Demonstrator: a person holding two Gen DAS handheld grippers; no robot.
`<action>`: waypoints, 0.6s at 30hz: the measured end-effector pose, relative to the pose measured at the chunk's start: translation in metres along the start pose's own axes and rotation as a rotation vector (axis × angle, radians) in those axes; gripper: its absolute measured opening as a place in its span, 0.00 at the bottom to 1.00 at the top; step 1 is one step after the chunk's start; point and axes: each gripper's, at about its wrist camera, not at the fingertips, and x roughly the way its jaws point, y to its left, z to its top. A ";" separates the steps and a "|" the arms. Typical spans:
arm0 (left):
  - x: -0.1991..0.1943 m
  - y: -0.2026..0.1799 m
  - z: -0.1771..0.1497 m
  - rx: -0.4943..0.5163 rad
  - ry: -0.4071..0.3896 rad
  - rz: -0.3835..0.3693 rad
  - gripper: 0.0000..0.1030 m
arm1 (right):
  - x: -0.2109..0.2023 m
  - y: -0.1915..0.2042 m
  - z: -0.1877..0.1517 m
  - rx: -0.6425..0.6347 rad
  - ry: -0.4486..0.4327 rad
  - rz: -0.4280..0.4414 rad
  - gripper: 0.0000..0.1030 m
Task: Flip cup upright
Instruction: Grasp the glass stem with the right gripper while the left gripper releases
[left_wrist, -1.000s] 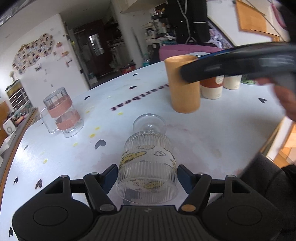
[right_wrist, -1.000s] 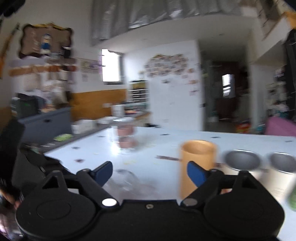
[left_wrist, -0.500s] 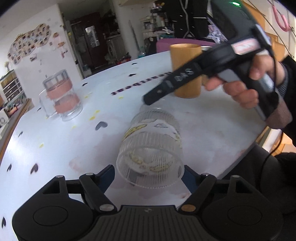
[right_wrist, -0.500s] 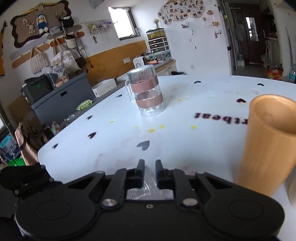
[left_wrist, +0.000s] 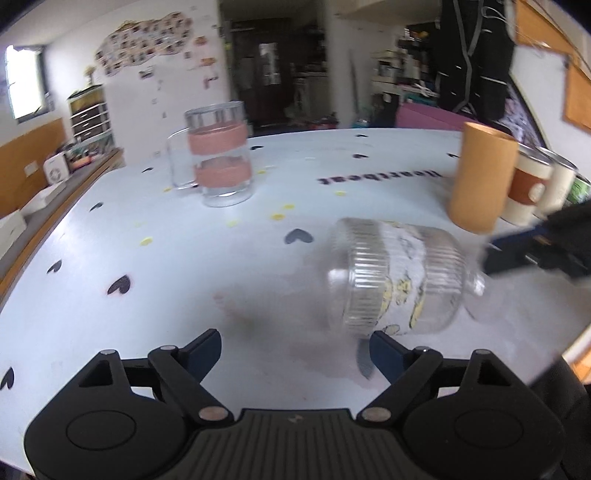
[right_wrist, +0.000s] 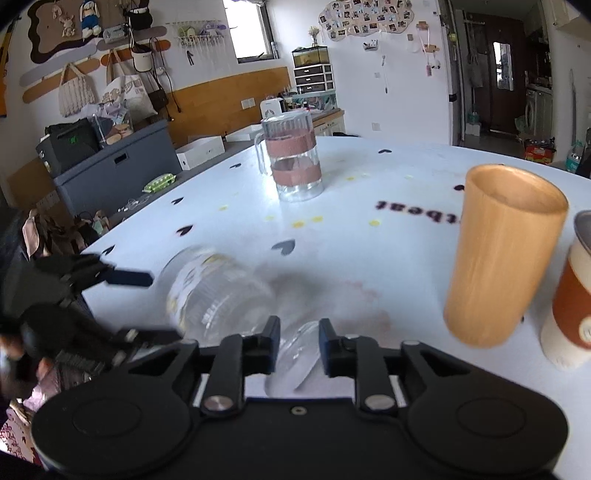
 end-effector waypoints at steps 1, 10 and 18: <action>0.001 0.002 0.000 -0.017 -0.004 0.009 0.85 | -0.003 0.003 -0.002 0.001 0.003 -0.001 0.27; 0.021 0.019 0.017 -0.202 -0.028 0.002 0.85 | -0.025 0.023 -0.015 0.021 0.013 0.113 0.31; 0.010 0.023 0.023 -0.285 -0.024 -0.020 0.85 | -0.016 0.034 -0.019 0.030 0.039 0.197 0.29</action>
